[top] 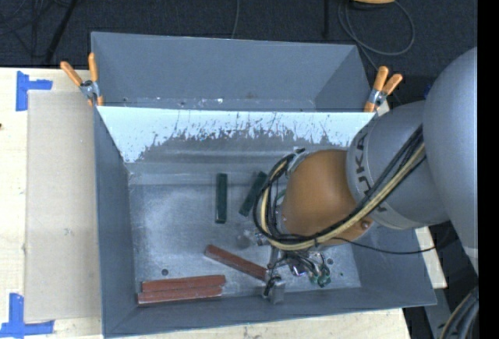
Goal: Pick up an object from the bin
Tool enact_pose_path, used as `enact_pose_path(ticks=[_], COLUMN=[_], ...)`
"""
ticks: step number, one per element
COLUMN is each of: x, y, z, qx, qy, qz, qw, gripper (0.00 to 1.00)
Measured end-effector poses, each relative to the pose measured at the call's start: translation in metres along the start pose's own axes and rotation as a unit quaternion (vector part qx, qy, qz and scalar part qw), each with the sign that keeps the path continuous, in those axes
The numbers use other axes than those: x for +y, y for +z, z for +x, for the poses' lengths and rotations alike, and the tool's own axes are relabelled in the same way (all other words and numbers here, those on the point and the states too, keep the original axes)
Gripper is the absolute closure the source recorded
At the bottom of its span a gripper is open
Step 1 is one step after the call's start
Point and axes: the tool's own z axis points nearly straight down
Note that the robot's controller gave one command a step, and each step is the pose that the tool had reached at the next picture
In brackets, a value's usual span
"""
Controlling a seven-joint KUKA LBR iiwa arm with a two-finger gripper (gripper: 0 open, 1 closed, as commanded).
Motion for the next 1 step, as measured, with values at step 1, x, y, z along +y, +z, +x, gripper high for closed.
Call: enact_pose_path(ticks=[1], x=[0.0012], y=[0.0024], z=[0.0048], qx=[0.0086], qy=[0.000], qz=[-0.002], qw=[1.0000], gripper=[1.00])
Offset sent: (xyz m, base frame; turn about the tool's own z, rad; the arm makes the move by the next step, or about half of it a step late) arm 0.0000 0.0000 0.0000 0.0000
